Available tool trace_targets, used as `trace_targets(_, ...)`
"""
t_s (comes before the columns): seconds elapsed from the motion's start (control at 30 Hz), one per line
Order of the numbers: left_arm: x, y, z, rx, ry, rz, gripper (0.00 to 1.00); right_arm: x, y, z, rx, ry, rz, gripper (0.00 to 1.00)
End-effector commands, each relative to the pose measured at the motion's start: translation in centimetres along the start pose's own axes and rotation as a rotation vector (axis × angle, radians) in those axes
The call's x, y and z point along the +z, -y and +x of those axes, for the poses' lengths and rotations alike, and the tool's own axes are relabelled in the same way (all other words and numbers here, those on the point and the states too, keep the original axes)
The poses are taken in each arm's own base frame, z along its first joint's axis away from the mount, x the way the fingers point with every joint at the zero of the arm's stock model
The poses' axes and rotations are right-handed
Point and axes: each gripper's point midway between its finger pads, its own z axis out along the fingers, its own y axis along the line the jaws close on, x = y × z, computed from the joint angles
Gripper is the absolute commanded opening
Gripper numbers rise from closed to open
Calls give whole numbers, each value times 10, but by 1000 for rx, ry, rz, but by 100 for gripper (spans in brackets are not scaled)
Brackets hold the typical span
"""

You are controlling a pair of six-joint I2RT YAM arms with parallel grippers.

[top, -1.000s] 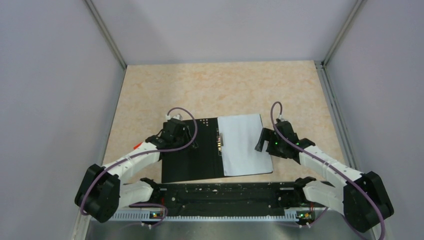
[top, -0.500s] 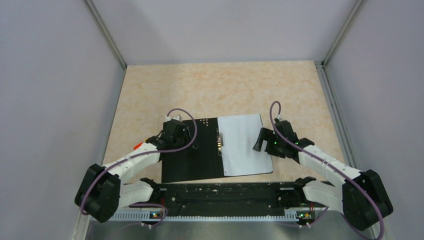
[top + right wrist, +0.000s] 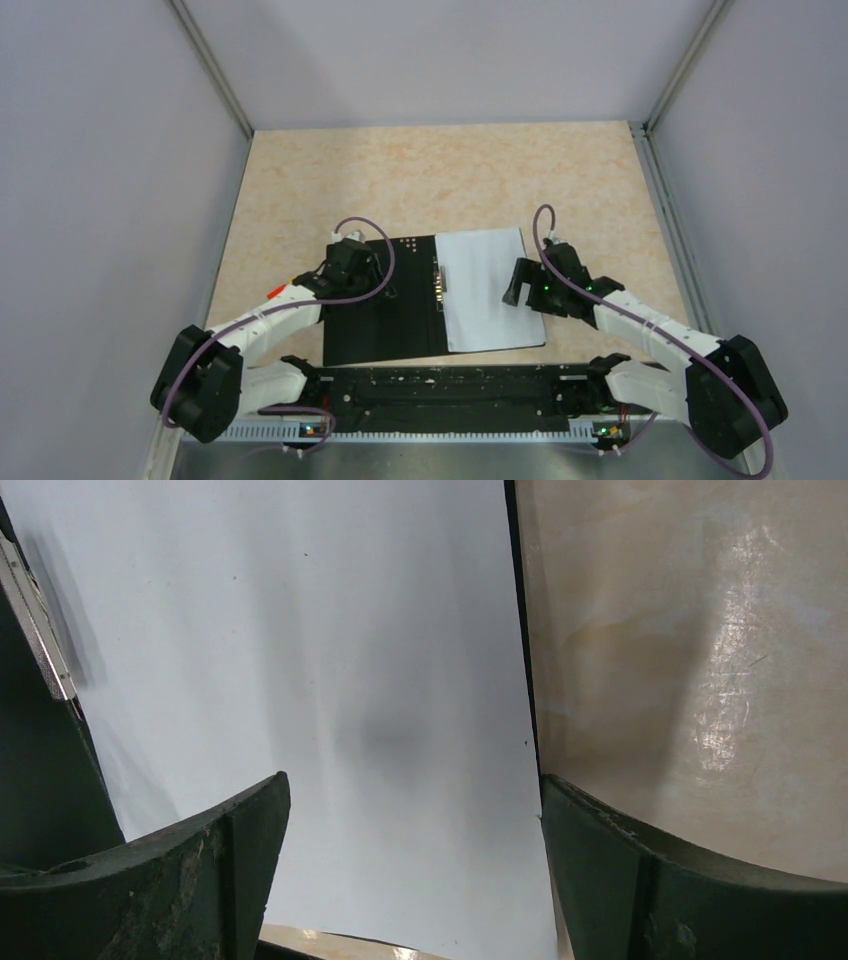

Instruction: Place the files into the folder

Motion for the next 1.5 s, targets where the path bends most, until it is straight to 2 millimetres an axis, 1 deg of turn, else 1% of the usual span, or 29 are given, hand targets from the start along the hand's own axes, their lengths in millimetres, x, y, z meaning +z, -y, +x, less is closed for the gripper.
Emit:
trace_targets(0.0,3,5,-4,-5,21,19,47,1,-9,-3,-5,12,-11,92)
trace_targets(0.43,4,6,-5,-8,21,19,47,-1,-9,0,-44,19,45,92)
trace_targets(0.67,5,5,-4,-8,19,13,47,-7,-6,-6,-51,42,70,92)
trace_targets(0.9,4,4,-4,-8,21,10,47,-12,-9,-9,-49,54,61,92)
trace_targets(1.27,5,4,-3,-13,14,11,47,-15,-18,-5,-47,45,26,91)
trace_targets(1.47,6,5,-4,-15,15,13,47,-14,-20,1,-50,34,24,91)
